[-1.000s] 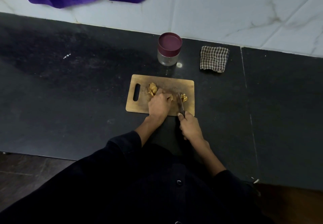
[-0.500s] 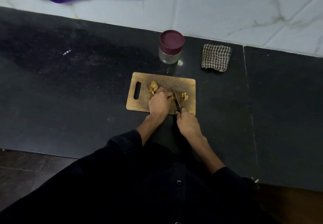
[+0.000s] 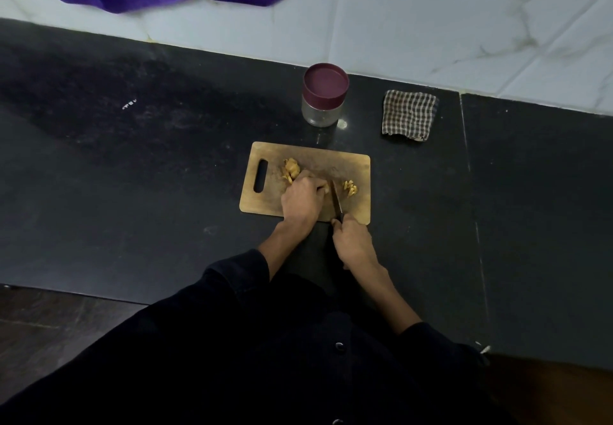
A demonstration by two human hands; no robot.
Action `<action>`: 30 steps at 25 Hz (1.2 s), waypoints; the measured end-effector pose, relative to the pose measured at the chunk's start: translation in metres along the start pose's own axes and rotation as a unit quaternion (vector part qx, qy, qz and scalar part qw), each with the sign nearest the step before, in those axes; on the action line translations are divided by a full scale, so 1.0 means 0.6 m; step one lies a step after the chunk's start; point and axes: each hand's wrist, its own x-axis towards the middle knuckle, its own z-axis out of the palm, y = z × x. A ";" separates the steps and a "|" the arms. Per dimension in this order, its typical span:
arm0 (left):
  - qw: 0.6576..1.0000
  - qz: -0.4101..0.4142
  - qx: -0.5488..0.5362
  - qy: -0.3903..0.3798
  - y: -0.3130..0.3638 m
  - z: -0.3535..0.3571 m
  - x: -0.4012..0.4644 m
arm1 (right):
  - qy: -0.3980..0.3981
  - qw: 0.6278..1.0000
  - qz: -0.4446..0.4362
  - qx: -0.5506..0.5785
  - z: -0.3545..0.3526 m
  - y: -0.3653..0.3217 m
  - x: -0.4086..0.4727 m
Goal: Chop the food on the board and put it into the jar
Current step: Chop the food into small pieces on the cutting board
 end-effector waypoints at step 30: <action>0.998 0.018 -0.049 0.027 -0.015 0.009 0.009 | -0.004 0.998 -0.014 -0.054 0.005 0.005 -0.004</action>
